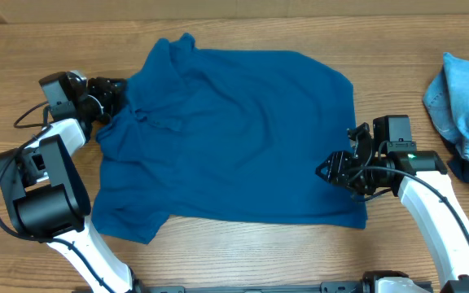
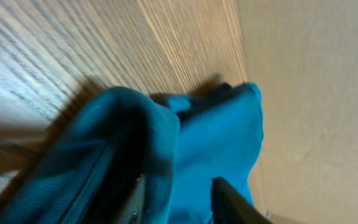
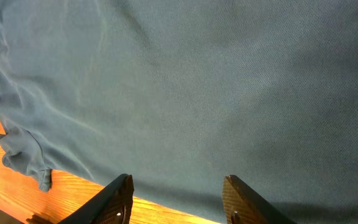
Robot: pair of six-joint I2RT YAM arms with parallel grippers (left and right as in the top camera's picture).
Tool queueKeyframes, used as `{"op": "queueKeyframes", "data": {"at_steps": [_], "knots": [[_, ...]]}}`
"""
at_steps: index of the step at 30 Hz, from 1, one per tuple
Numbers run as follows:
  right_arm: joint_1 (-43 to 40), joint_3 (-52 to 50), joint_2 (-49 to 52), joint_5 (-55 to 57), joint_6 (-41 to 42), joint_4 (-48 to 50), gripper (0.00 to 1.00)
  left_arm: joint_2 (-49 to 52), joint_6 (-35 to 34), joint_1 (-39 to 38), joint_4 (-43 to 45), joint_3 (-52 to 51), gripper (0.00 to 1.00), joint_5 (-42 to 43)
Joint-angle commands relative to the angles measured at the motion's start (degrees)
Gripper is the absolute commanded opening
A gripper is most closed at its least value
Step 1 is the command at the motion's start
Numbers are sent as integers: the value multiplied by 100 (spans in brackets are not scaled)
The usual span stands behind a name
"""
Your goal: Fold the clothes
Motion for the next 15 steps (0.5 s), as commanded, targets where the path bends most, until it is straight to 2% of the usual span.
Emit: {"op": "queueKeyframes", "data": {"at_steps": [1,7,15], "knots": [[17,118,-4,17,-4,17,50,83,-15,7,46,85,22,-393],[17,118,-4,17,-4,15,50,83,588,20,352,87,4,-549],[17,118,-4,17,-2,13,50,81,887,184,1351,98,4,-503]]}}
